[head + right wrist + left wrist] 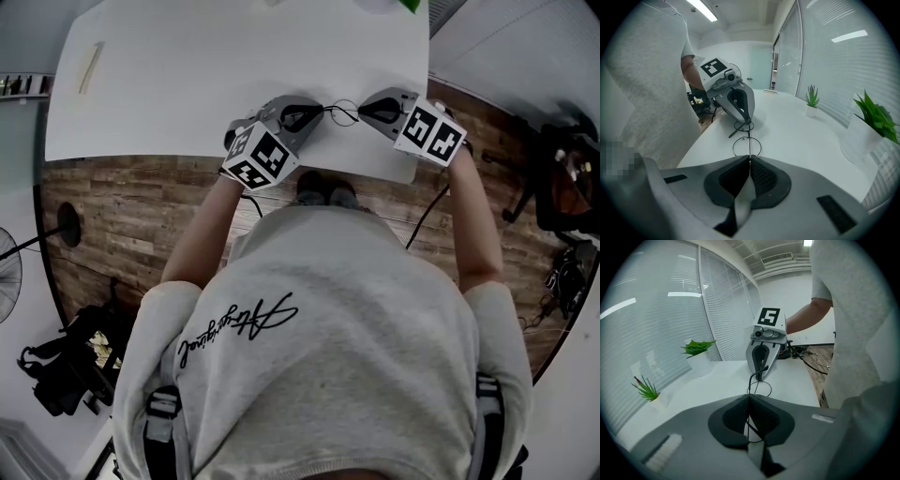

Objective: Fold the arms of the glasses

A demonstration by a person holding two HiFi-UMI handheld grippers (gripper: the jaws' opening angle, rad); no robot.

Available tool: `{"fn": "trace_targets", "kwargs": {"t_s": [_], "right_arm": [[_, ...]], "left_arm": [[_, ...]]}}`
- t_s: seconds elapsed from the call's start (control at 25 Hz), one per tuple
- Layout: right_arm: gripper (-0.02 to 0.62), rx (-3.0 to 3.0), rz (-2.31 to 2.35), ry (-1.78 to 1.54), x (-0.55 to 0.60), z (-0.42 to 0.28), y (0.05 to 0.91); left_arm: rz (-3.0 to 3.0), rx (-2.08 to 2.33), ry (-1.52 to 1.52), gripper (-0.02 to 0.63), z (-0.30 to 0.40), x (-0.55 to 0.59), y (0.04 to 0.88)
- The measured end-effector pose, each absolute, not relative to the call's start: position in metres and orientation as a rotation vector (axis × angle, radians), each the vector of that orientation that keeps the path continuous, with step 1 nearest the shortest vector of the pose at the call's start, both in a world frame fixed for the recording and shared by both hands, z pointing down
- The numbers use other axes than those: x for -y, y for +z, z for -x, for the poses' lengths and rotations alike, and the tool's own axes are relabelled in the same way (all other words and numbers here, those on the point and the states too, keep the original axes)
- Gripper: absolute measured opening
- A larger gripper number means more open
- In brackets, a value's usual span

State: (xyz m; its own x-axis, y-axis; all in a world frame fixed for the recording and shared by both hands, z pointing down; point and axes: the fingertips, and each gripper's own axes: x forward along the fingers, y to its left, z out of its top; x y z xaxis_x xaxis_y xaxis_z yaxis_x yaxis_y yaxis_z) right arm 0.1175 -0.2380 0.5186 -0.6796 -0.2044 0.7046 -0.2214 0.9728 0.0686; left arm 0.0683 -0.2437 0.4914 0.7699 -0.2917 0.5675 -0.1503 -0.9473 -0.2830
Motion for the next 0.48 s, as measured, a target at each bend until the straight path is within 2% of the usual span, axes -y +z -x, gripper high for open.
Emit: {"fn": "trace_targets", "kwargs": {"t_s": [0.48], "right_arm": [[0.012, 2.334, -0.295, 0.041, 0.238, -0.117, 0.520]], "left_arm": [[2.547, -0.181, -1.144, -0.002, -0.075, 0.247, 0.506]]}}
